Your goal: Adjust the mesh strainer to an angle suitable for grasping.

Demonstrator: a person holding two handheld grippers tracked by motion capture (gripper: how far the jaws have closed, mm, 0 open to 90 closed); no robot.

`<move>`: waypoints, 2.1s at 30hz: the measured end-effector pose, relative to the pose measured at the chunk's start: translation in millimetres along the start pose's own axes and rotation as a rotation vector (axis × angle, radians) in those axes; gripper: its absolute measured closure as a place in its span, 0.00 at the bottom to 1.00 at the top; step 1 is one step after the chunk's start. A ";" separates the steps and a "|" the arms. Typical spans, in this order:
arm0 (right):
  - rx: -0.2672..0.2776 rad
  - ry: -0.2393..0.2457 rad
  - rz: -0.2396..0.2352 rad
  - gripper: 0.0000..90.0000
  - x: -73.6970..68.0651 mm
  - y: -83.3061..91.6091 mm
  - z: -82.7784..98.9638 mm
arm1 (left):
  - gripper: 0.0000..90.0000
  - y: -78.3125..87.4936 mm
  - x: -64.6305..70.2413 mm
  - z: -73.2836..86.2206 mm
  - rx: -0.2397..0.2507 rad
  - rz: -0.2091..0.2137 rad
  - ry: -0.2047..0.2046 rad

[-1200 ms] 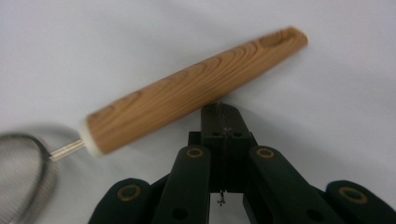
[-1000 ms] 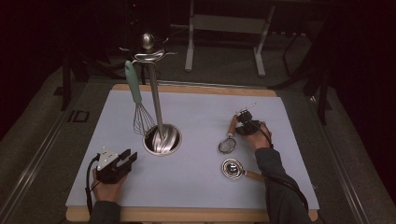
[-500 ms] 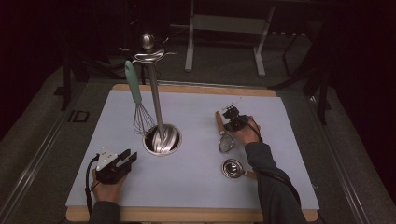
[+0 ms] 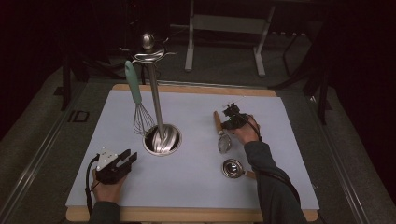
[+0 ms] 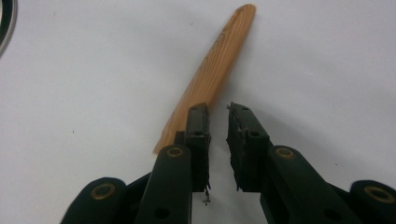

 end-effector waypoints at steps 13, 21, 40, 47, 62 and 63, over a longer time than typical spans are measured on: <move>0.041 -0.079 -0.067 0.80 6.3 6.3 3.0 | 0.73 0.2 1.4 -0.1 -0.001 -0.005 -0.007; 0.016 -0.102 -0.087 0.79 7.2 5.3 2.5 | 0.73 0.5 1.4 -0.1 -0.002 -0.006 -0.005; -0.067 -0.040 -0.110 0.75 -12.7 -7.8 4.8 | 0.73 0.7 1.5 -0.1 -0.002 -0.007 -0.004; -0.067 -0.025 -0.157 0.76 -22.5 -2.8 -0.6 | 0.73 0.6 1.4 0.0 -0.003 -0.006 0.000; -0.185 -0.051 -0.152 0.78 -19.9 -17.9 0.4 | 0.73 0.5 1.5 0.0 -0.004 -0.004 -0.003; -0.192 -0.051 -0.146 0.78 -20.8 -17.7 -0.7 | 0.73 0.6 1.5 0.0 -0.004 -0.004 -0.004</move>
Point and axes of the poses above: each handheld gripper's, and its own axes: y roughly backward along the jaws, z roughly out of its underside, x roughly to its right, the point moved 1 cm from there along -y, roughly forward along the jaws, and after that the axes turned 11 degrees about -y, right-handed, at the moved point
